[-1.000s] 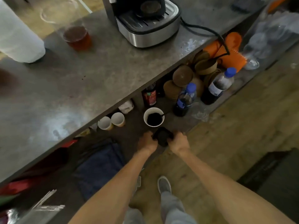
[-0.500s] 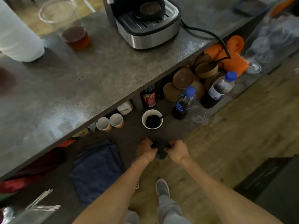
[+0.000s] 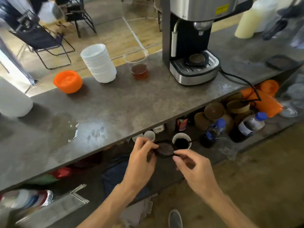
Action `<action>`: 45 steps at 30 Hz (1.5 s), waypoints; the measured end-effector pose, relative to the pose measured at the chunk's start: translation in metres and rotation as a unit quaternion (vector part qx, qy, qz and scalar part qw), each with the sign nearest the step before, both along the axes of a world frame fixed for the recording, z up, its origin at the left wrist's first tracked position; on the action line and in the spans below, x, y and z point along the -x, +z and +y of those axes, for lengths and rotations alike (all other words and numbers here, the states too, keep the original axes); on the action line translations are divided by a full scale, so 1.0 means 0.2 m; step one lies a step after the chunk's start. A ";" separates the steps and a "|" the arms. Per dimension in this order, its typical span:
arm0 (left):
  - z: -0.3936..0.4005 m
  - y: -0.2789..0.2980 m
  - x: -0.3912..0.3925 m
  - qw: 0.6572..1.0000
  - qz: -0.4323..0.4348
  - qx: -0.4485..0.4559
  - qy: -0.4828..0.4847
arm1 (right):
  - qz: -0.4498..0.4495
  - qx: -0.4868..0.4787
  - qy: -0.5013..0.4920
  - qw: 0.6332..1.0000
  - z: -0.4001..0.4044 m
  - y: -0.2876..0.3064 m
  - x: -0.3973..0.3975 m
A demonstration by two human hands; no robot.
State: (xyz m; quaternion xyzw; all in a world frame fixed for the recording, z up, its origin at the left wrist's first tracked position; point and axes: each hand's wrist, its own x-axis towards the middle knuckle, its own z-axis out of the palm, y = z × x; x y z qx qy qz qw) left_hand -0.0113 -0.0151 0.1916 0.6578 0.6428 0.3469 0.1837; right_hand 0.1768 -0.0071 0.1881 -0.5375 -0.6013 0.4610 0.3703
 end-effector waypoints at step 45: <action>-0.10 0.60 0.40 0.940 -0.325 0.028 0.105 | 0.133 0.048 0.077 0.987 0.22 0.62 0.48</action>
